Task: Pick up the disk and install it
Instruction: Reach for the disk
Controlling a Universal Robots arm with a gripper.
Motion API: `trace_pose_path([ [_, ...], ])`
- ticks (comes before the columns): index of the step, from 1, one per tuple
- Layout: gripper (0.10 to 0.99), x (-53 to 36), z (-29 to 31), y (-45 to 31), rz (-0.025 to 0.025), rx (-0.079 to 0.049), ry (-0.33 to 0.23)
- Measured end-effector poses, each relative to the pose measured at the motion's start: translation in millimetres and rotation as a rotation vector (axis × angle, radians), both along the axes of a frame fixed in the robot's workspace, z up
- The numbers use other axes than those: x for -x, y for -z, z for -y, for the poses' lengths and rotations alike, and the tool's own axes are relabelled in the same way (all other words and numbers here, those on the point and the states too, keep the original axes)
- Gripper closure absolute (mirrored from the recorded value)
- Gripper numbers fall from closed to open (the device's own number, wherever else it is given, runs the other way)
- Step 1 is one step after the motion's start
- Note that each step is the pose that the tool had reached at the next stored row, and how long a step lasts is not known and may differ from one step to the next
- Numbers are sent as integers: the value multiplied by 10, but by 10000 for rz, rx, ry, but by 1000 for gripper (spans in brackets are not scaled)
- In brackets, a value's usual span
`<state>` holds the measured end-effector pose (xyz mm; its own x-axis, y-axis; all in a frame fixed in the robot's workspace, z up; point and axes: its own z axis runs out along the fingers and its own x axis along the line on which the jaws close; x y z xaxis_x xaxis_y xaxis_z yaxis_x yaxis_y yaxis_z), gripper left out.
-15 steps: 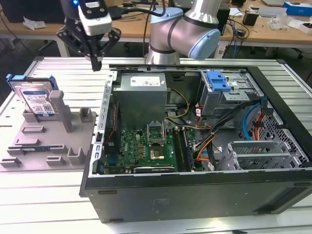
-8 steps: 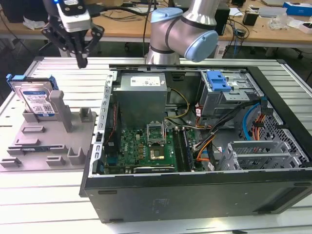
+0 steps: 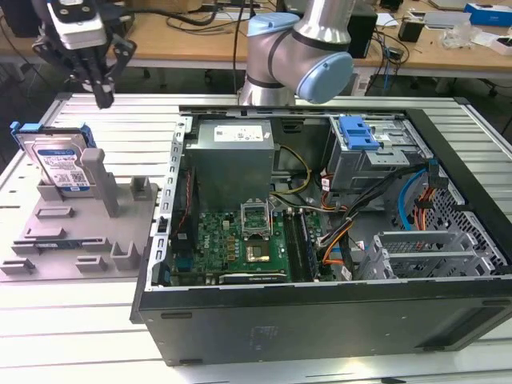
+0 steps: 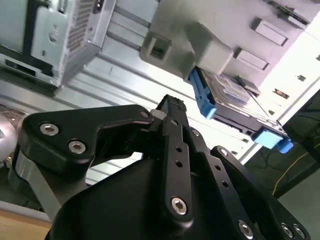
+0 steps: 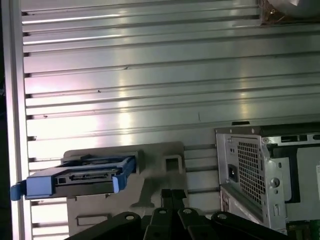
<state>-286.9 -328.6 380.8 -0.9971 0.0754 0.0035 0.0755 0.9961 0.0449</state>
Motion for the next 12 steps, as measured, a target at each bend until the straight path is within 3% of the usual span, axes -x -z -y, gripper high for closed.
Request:
trace_pose_path([
  [3,980,183,-57,9,0,0,0],
  [8,980,393,-134,20,0,0,-2],
  [10,980,453,-164,23,-10,-1,1],
  [12,980,453,-163,22,-22,1,0],
])
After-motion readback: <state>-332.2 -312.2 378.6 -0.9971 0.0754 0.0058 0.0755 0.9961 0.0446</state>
